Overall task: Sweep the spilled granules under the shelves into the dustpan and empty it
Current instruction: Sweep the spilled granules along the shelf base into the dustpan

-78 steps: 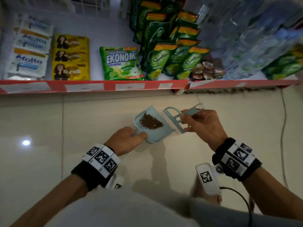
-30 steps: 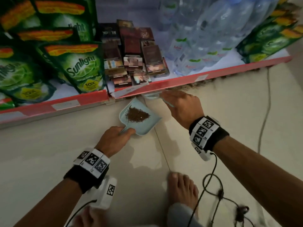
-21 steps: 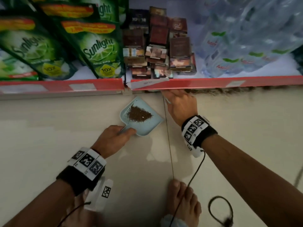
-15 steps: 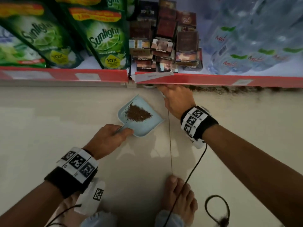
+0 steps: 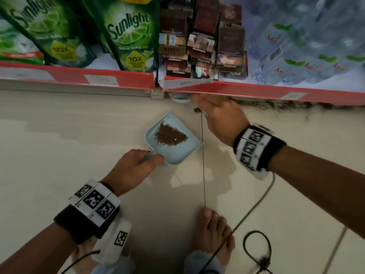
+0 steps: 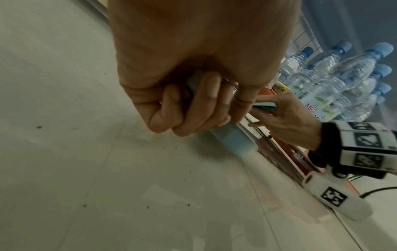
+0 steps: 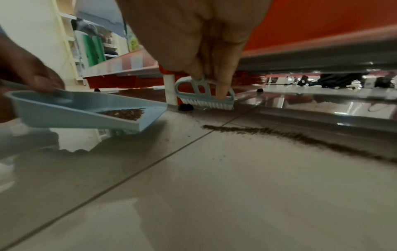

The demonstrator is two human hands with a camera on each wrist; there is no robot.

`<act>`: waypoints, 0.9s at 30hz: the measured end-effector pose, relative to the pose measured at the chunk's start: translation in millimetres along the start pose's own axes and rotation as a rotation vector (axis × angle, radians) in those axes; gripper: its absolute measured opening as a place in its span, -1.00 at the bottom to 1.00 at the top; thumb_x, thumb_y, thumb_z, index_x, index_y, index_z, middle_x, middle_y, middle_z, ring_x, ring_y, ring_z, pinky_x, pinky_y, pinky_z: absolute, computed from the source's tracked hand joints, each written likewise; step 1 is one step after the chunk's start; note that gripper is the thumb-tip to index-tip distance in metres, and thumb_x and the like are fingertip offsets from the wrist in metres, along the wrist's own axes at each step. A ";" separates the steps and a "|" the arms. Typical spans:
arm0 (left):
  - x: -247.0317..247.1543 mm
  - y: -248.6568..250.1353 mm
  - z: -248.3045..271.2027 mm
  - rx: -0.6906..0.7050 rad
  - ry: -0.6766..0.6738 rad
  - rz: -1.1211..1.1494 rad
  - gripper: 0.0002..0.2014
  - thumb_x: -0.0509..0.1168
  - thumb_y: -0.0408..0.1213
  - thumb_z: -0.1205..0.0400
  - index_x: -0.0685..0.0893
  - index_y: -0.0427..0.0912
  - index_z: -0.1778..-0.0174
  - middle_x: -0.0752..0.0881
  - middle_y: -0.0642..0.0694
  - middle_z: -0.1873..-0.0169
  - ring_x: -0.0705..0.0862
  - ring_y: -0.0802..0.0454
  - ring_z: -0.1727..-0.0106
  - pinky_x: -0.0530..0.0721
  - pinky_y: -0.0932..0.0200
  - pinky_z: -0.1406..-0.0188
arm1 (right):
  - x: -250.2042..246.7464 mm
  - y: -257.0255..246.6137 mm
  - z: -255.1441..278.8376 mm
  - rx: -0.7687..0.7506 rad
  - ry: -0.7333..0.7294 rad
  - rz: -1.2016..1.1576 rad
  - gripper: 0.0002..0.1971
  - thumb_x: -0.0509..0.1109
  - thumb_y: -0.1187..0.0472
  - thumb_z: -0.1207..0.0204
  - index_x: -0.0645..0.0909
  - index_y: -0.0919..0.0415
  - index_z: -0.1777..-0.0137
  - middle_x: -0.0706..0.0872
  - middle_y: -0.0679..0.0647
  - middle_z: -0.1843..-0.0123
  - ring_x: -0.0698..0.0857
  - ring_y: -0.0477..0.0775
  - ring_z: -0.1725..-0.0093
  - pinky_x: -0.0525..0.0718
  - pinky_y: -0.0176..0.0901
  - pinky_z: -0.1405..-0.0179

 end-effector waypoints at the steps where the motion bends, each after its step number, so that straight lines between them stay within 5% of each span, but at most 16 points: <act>1: -0.3 -2.4 0.8 -0.005 0.000 0.005 -0.57 0.37 0.05 -0.59 0.44 -0.09 0.48 0.42 0.07 0.63 0.37 0.13 0.58 0.39 0.10 0.39 | 6.0 -3.3 -7.5 0.011 -0.022 -0.013 -0.35 0.18 0.56 -0.51 0.39 0.20 -0.62 0.49 0.12 -0.60 0.63 0.30 -0.39 0.74 0.21 -0.13; 5: -1.5 -8.2 3.2 -0.017 -0.005 -0.004 -0.58 0.36 0.04 -0.60 0.44 -0.09 0.48 0.43 0.07 0.64 0.37 0.16 0.61 0.38 0.12 0.42 | 16.6 -5.1 -17.9 -0.036 -0.087 -0.096 -0.35 0.17 0.61 -0.50 0.49 0.15 -0.56 0.55 0.13 -0.55 0.60 0.26 -0.44 0.67 0.20 -0.30; 9: -6.2 -7.3 5.4 -0.012 0.008 -0.023 -0.59 0.36 0.03 -0.60 0.45 -0.10 0.47 0.42 0.07 0.64 0.36 0.17 0.61 0.38 0.12 0.42 | 3.9 30.6 19.6 -0.052 -0.084 -0.106 -0.40 0.27 0.61 -0.45 0.63 0.13 -0.43 0.68 0.18 -0.42 0.73 0.31 -0.28 0.70 0.25 -0.27; 13: -11.9 -8.4 6.7 -0.020 0.038 -0.013 -0.59 0.36 0.03 -0.59 0.45 -0.10 0.48 0.44 0.07 0.64 0.38 0.18 0.61 0.39 0.13 0.41 | -20.3 53.0 44.2 -0.025 0.128 -0.152 -0.62 0.40 0.56 -0.48 0.76 0.25 -0.23 0.79 0.19 -0.23 0.79 0.26 -0.16 0.75 0.22 -0.19; 16: -12.8 -8.9 6.9 -0.015 0.037 0.003 -0.59 0.36 0.01 -0.60 0.46 -0.10 0.49 0.44 0.07 0.66 0.38 0.18 0.63 0.39 0.14 0.44 | -23.5 32.6 24.9 -0.017 0.232 -0.251 -0.62 0.37 0.51 -0.53 0.74 0.24 -0.30 0.77 0.18 -0.27 0.75 0.22 -0.26 0.67 0.14 -0.34; 21: -10.1 -11.8 9.2 -0.031 0.018 0.000 -0.60 0.37 0.02 -0.58 0.49 -0.09 0.49 0.44 0.06 0.66 0.38 0.16 0.63 0.39 0.14 0.43 | -0.2 -8.3 -11.4 -0.090 0.102 -0.388 -0.62 0.33 0.47 -0.59 0.67 0.24 -0.38 0.70 0.14 -0.37 0.68 0.10 -0.39 0.62 0.08 -0.43; 27: -9.3 -13.7 14.0 -0.039 0.020 -0.027 -0.57 0.34 0.02 -0.60 0.44 -0.09 0.52 0.45 0.06 0.67 0.39 0.16 0.63 0.40 0.14 0.43 | 2.8 36.0 25.9 -0.060 -0.054 -0.244 -0.54 0.36 0.60 -0.40 0.77 0.25 -0.24 0.75 0.23 -0.30 0.72 0.24 -0.32 0.61 0.19 -0.42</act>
Point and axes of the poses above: each hand's wrist, its own z-axis away from the middle knuckle, its own x-axis out of the palm, y = z × x, the point moved 7 cm from there along -z, towards the middle knuckle
